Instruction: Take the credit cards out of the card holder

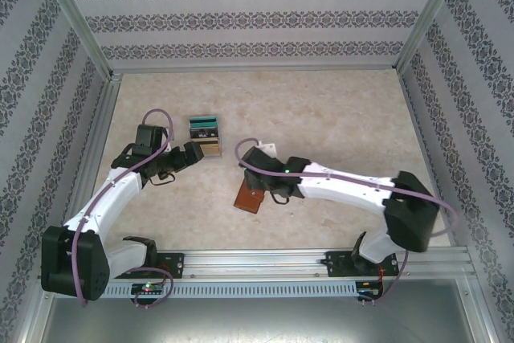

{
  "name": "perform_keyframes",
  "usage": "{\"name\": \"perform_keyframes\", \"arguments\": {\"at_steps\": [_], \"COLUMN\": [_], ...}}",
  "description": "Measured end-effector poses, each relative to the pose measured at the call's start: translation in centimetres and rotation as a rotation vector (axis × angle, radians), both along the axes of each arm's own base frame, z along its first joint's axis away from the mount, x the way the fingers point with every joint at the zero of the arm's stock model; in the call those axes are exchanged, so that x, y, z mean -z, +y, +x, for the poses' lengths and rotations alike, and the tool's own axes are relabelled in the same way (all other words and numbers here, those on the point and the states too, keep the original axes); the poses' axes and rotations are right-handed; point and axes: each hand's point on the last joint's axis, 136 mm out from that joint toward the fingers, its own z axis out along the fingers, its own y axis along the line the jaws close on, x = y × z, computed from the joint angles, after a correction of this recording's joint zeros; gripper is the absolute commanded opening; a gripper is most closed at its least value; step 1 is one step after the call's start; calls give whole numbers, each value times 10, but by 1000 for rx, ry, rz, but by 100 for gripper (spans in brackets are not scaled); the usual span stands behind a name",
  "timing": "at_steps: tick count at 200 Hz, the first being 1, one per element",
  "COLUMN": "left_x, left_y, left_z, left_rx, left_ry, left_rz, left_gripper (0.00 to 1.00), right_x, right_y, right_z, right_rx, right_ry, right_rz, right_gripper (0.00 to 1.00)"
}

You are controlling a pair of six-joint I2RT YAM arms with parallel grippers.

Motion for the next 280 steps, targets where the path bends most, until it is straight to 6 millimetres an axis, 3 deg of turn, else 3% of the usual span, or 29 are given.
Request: {"name": "perform_keyframes", "arguments": {"at_steps": [44,109,169,188,230,280], "left_x": [-2,-2,-2,-2,-2,-4], "left_y": [0,-1,-1,-1,-1,-2], "left_z": [0,0,0,0,0,-1], "left_rx": [2,-2,-8,-10,-10,-10], "left_ry": [-5,-1,2,3,3,-3], "left_rz": [-3,-11,-15,-16,-17,-22], "left_gripper": [99,99,99,99,99,99], "right_x": [36,74,74,71,51,57], "right_y": [19,18,21,22,33,28], "right_z": [-6,-16,-25,-25,-31,-35], "right_rx": [18,31,18,14,-4,5], "right_ry": [100,202,225,231,207,221], "right_rz": [-87,-161,-174,-195,-219,-240], "right_gripper": [44,42,42,52,45,43]}}
